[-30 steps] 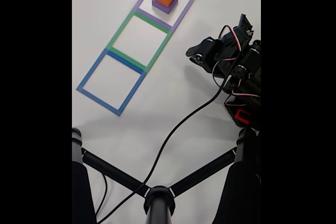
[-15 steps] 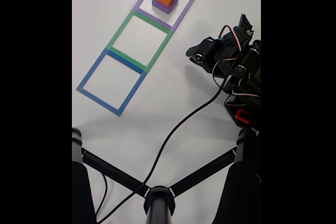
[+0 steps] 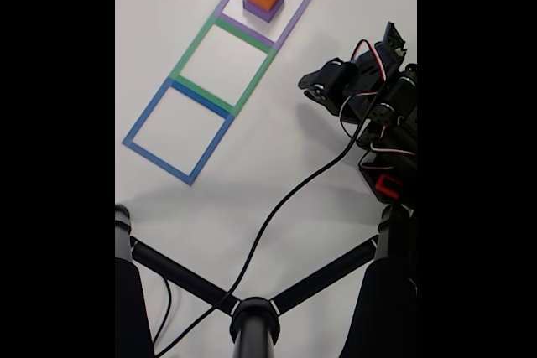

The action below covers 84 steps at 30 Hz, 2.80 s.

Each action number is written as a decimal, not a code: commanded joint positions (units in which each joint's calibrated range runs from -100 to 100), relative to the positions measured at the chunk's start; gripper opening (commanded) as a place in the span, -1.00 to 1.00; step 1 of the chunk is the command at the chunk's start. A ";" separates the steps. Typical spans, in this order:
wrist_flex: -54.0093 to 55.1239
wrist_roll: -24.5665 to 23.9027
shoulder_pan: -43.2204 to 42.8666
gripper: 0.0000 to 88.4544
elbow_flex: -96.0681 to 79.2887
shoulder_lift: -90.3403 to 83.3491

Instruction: Tower of hanoi

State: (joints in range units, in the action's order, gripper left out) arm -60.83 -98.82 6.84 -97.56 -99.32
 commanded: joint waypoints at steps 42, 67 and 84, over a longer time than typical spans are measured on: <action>-15.29 147.53 5.40 -0.99 83.80 50.77; -22.49 186.87 14.40 -0.83 93.79 53.17; 17.41 197.35 15.70 -0.69 52.72 46.52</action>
State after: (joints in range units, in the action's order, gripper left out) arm -54.09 99.21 21.98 -41.43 -54.92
